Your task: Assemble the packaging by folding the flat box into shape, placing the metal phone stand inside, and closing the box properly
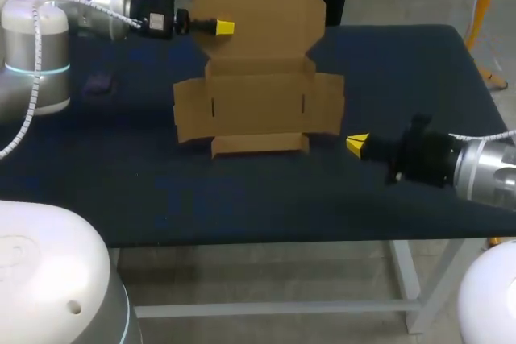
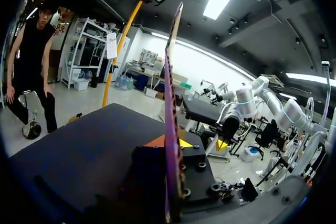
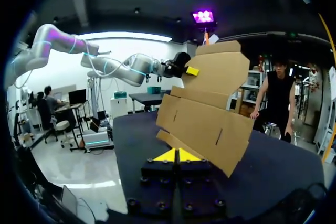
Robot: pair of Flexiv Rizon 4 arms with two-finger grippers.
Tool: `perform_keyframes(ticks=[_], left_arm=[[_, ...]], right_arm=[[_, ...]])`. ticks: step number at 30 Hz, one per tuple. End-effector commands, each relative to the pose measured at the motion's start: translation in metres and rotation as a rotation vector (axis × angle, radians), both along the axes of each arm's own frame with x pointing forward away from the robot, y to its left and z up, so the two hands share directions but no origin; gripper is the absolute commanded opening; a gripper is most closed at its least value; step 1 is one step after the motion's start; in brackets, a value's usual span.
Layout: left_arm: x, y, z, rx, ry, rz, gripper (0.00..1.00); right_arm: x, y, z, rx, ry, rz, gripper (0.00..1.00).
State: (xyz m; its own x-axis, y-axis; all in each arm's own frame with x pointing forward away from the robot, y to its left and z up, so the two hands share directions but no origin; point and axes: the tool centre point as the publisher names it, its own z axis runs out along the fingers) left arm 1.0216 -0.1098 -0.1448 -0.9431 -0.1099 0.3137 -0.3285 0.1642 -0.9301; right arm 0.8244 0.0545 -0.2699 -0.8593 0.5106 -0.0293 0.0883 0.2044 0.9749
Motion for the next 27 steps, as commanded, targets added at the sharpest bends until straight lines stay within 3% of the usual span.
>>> perform_keyframes(ticks=[1,13,27], left_arm=[[-0.002,-0.001,-0.001,-0.003,-0.018,-0.004,0.00],[-0.001,0.000,-0.010,-0.058,0.009,-0.099,0.00],[0.000,-0.001,-0.017,-0.057,-0.020,-0.150,0.00]], right_arm=[[0.000,0.009,-0.009,-0.008,-0.013,-0.010,0.00],[-0.002,0.020,-0.019,-0.018,-0.008,-0.006,0.00],[-0.002,0.034,-0.026,-0.038,-0.010,-0.020,0.00]])
